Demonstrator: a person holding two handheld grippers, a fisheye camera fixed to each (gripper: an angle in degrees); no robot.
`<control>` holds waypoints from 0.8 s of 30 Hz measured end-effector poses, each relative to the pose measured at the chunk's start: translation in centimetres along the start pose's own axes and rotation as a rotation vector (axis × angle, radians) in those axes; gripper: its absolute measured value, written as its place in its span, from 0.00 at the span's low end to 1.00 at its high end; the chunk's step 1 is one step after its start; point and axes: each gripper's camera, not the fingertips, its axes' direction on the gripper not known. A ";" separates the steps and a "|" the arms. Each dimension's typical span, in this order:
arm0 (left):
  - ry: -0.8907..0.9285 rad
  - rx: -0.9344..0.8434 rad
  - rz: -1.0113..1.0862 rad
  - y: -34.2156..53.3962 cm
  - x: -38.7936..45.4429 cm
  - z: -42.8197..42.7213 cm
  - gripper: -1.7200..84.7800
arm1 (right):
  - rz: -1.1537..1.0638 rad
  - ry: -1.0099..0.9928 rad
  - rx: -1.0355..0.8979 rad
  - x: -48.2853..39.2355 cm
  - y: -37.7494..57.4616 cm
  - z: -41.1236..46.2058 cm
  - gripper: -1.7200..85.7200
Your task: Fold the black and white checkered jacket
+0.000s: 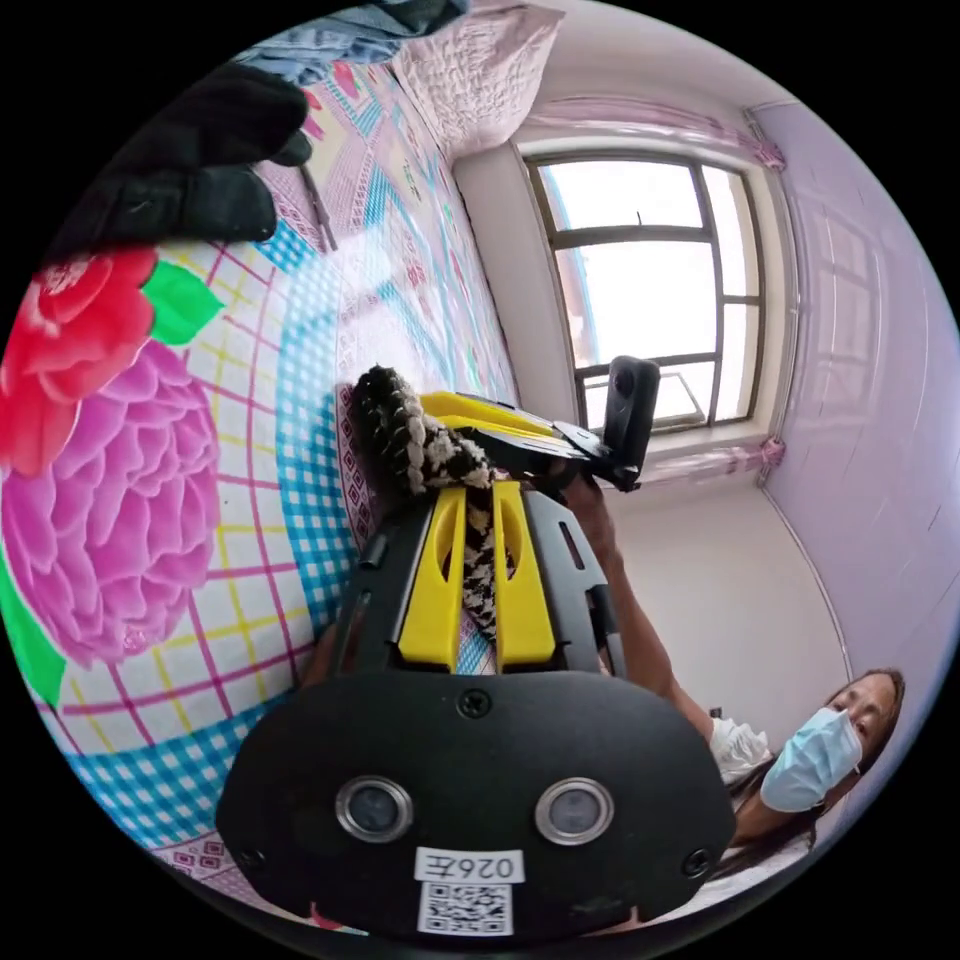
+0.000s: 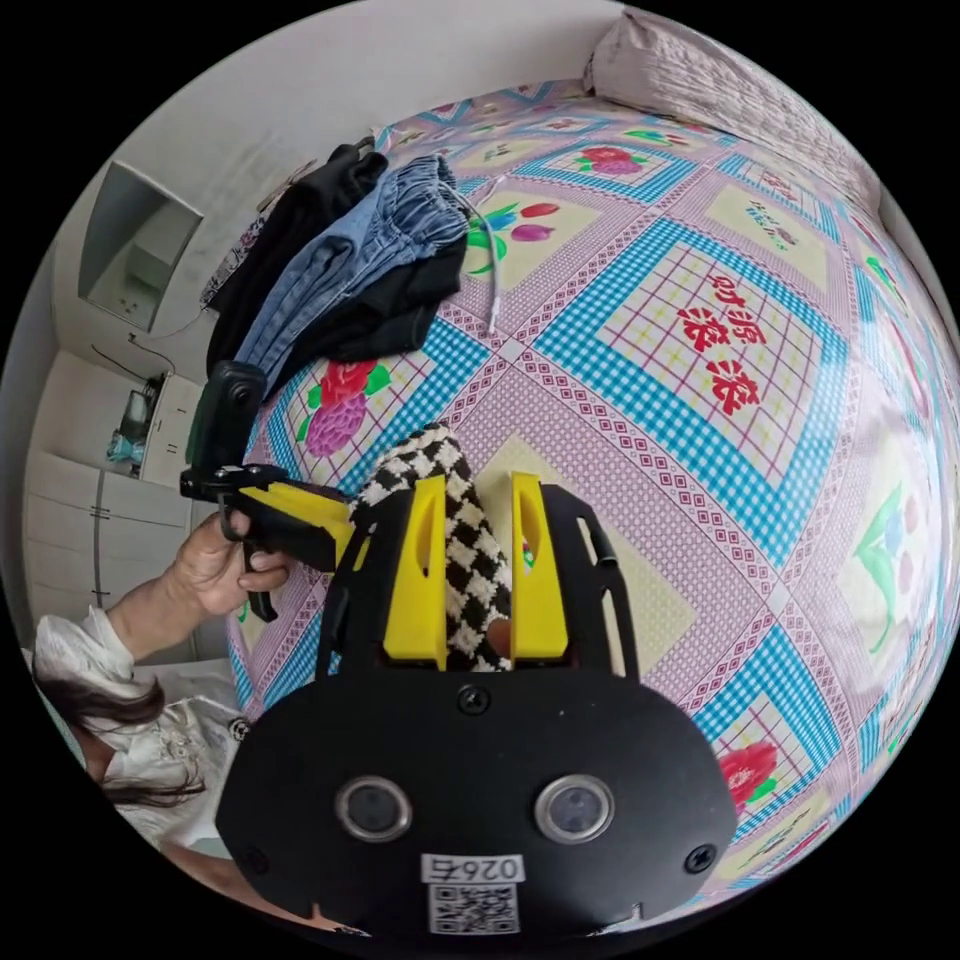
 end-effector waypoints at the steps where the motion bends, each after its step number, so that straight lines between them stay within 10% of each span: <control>1: 0.013 0.015 -0.010 0.2 -0.2 -0.4 0.08 | 0.015 0.010 0.005 0.2 0.2 -0.1 0.15; 24: -0.020 0.069 0.074 5.5 -3.9 -4.5 0.07 | -0.151 -0.114 0.037 0.4 4.3 -3.5 0.11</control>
